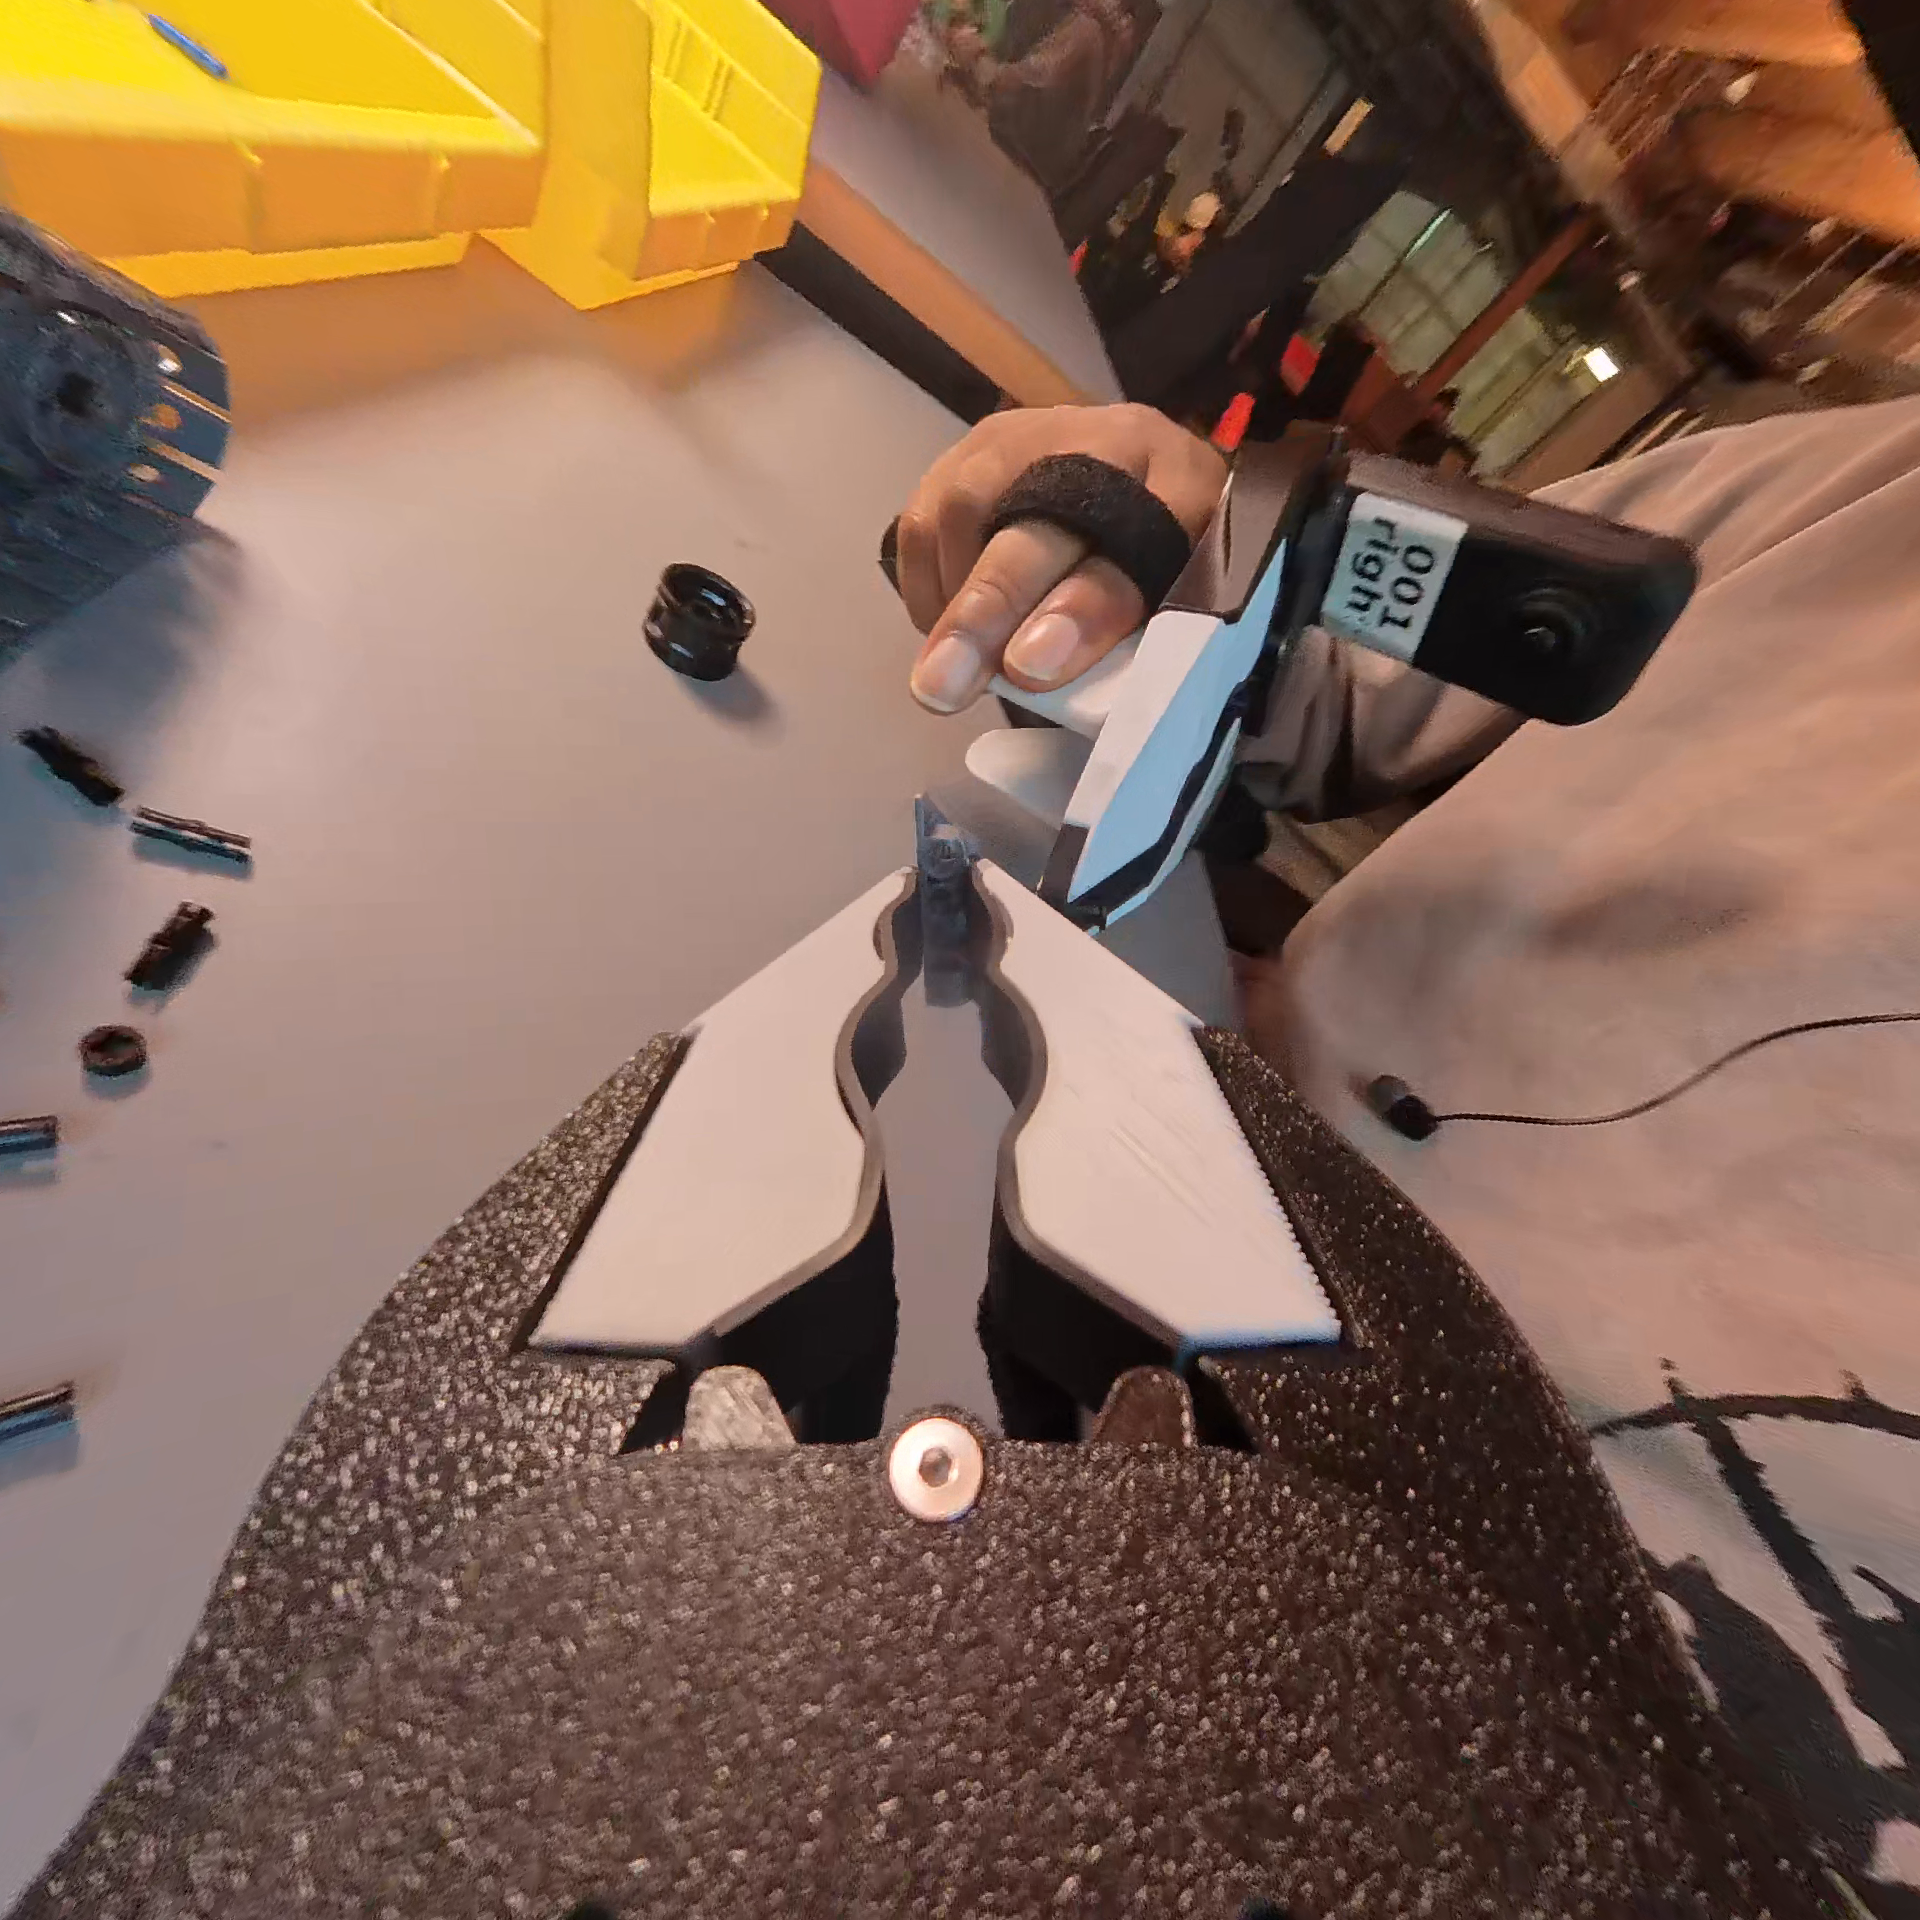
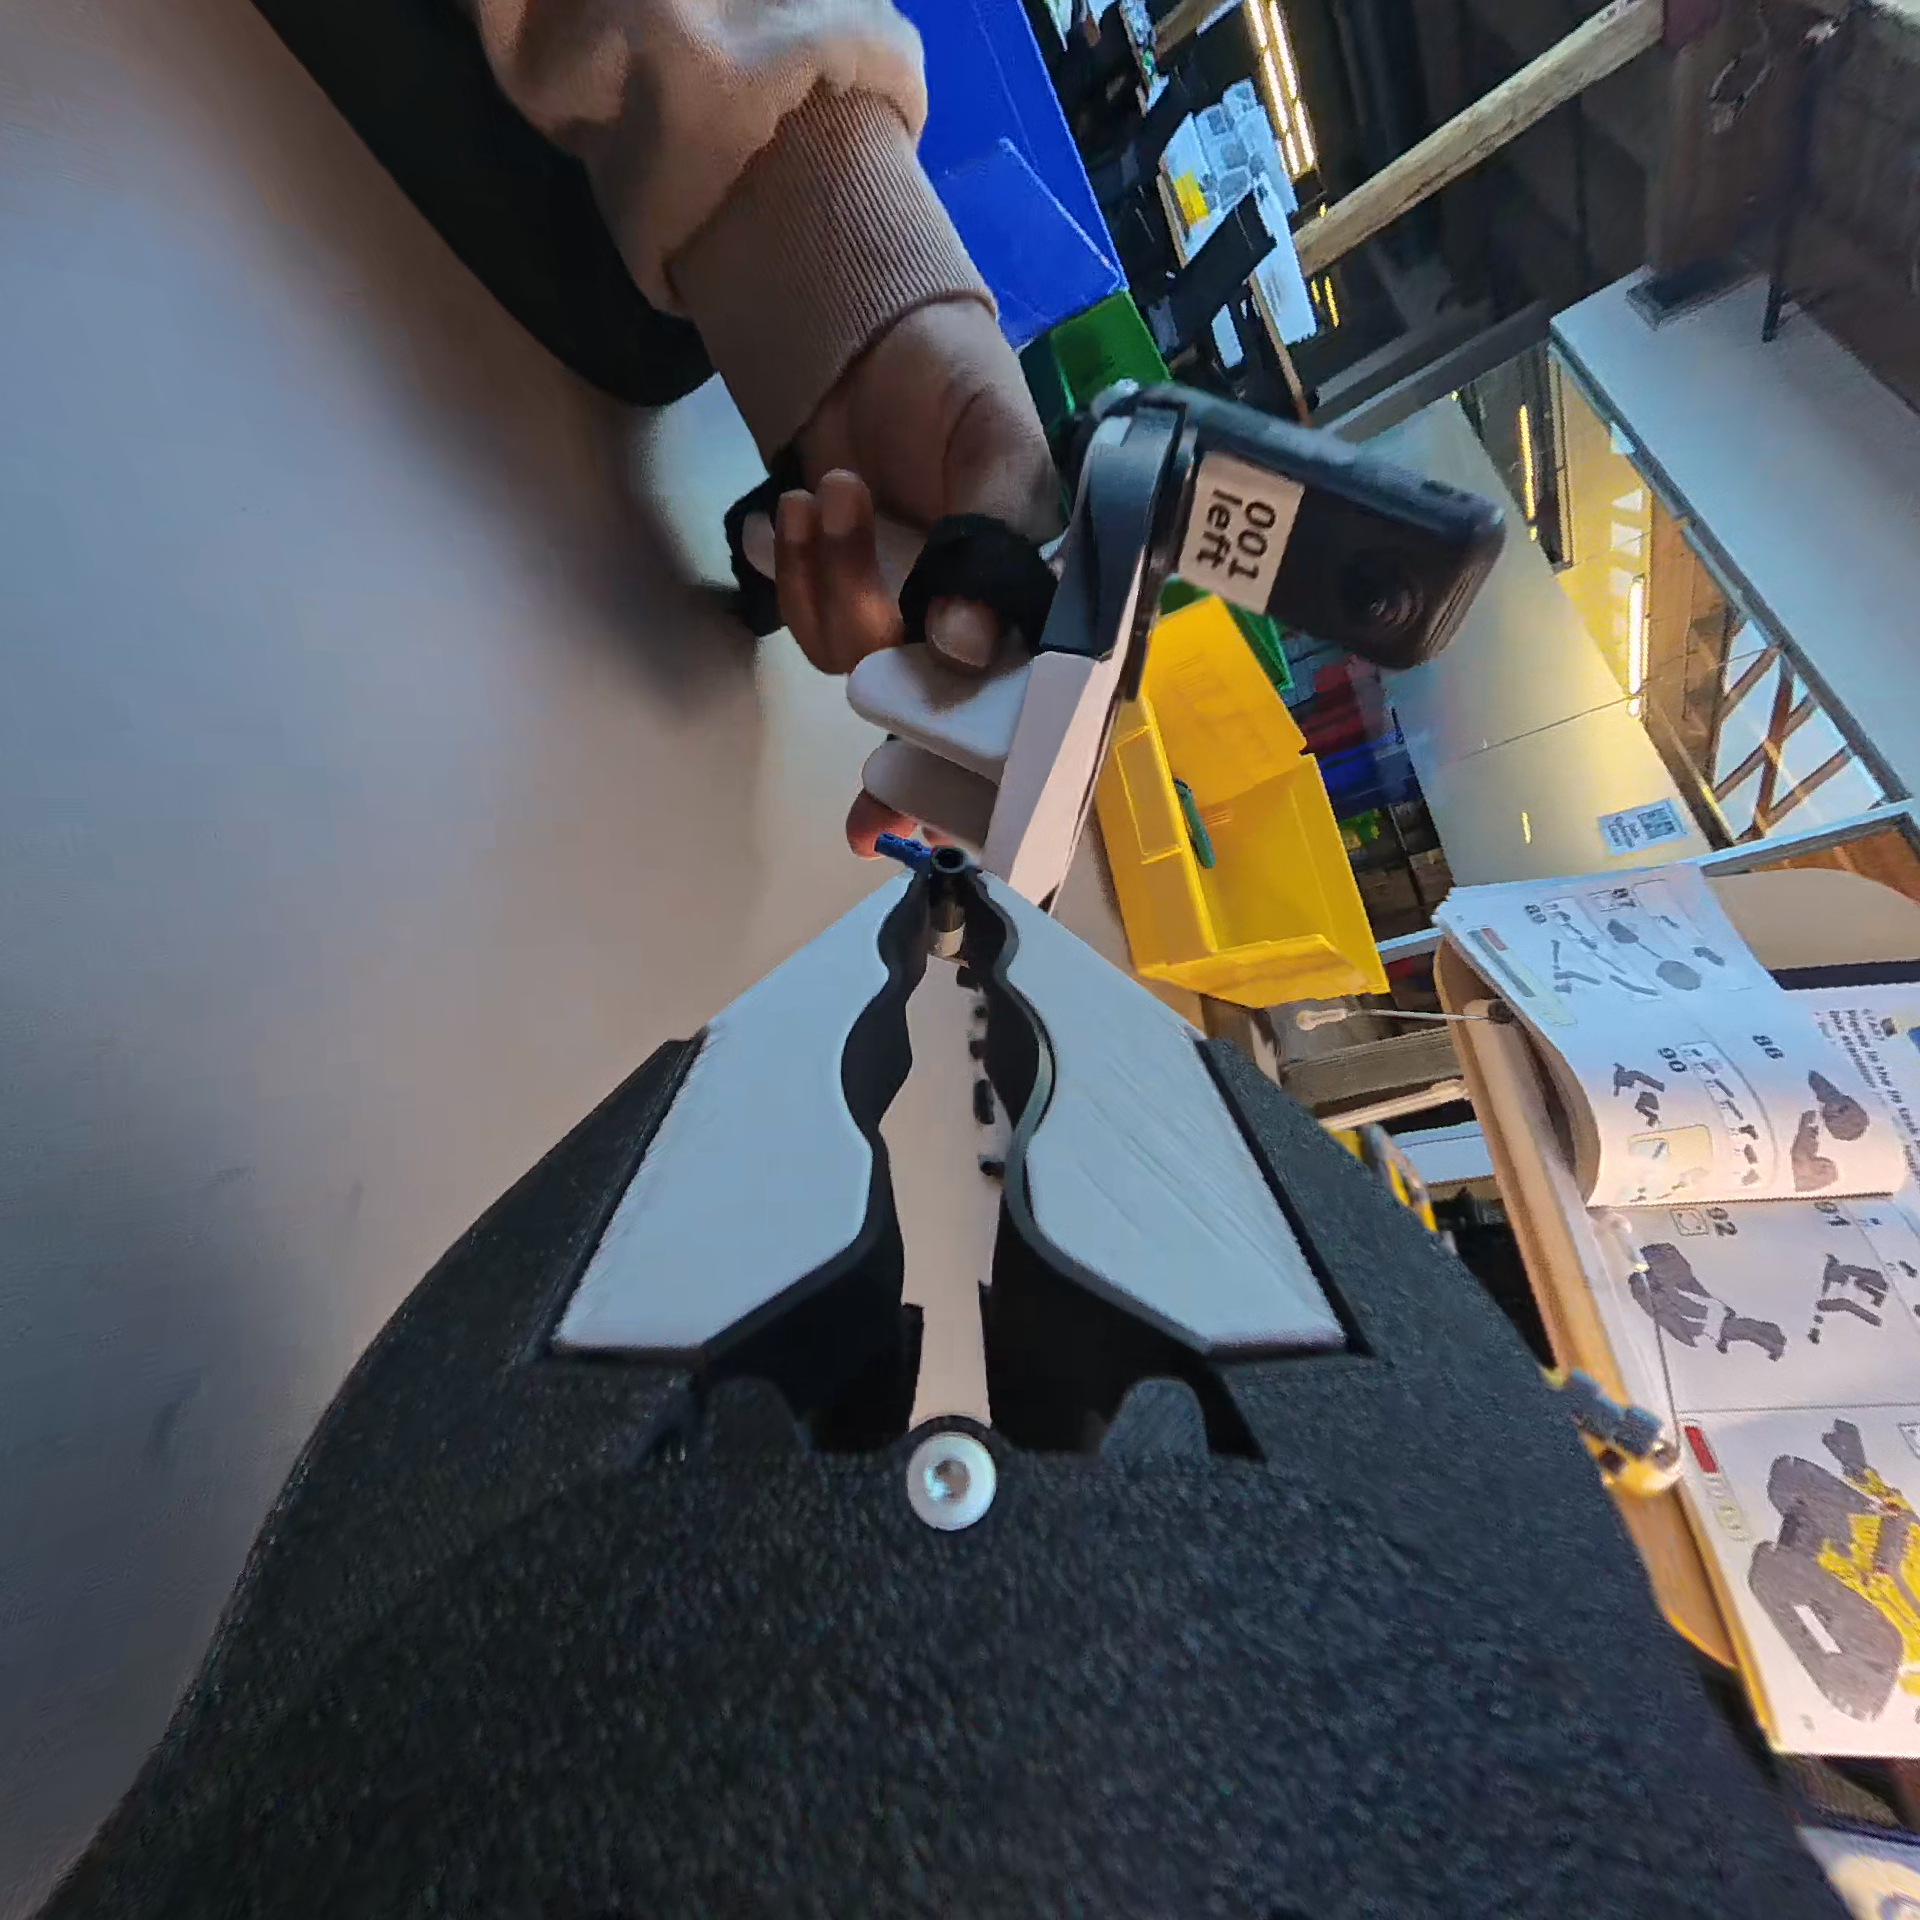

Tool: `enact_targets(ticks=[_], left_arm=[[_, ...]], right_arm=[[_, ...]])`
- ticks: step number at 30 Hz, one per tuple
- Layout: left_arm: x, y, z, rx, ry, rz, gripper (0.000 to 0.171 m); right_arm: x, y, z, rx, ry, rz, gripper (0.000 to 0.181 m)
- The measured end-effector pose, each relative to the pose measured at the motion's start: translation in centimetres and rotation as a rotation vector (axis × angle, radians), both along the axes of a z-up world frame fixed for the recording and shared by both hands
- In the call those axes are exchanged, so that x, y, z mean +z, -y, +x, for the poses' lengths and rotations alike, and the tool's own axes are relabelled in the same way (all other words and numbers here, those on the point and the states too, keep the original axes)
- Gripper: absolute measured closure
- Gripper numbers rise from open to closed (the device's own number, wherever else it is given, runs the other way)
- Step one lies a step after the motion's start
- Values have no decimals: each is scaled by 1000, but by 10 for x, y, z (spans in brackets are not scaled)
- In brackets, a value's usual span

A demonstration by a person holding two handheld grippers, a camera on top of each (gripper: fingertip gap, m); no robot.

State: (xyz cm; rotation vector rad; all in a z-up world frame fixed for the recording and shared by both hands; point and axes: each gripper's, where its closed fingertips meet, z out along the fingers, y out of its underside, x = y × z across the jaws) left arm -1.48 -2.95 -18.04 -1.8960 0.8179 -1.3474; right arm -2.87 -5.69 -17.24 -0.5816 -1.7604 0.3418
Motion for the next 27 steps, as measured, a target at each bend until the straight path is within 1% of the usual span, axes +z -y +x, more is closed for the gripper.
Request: enact_targets(ticks=[3, 4, 5, 6, 7, 8, 9, 10, 11, 12, 14, 15, 16, 18, 20, 22, 24, 26, 27], left_arm=[[-2, -8, 0, 65, -79, 94, 165], [-5, -15, -3, 109, -122, 119, 165], [-19, -32, -13, 213, -243, 166, 166], [-34, -46, -26, 271, -378, 229, 165], [-28, -44, -22, 249, -308, 187, 165], [-8, -40, -14, 223, -199, 164, 165], [6, -38, -11, 218, -176, 213, 165], [18, -35, -10, 217, -147, 245, 165], [23, -37, -13, 241, -141, 256, 165], [20, -41, -20, 274, -148, 241, 164], [6, -44, -30, 298, -138, 144, 164], [-4, -44, -33, 299, -157, 103, 164], [-16, -42, -34, 281, -204, 75, 164], [-43, -34, -33, 224, -344, 45, 164], [-62, -22, -28, 151, -434, 17, 163], [-63, -20, -24, 144, -452, 43, 160], [-54, -22, -24, 154, -421, 64, 142], [-34, -25, -23, 167, -325, 110, 136], [-18, -24, -20, 163, -248, 137, 136]], right_arm=[[-3, -7, 0, -56, 30, -22, 178], [-4, -9, -1, -72, 33, -36, 178], [-4, -4, -2, -45, 30, -46, 177], [18, 39, -8, 130, -75, -162, 178], [21, 68, -15, 184, -55, -145, 178], [18, 69, -20, 172, -65, -11, 178], [8, 45, -19, 108, -36, -60, 177], [7, 18, -11, 41, -46, -137, 177], [14, 1, -4, -1, -82, -155, 177], [23, -5, -2, -10, -120, -191, 177], [34, -6, -1, 12, -172, -310, 177], [37, -9, -1, 15, -188, -403, 177], [40, -13, 0, 24, -206, -518, 176], [44, -25, 2, 25, -223, -739, 176], [51, -29, 4, 54, -246, -885, 176], [56, -30, 6, 83, -266, -1010, 176], [62, -29, 8, 138, -274, -1155, 176], [71, -33, 11, 194, -317, -1313, 176], [77, -35, 13, 228, -339, -1394, 176]])
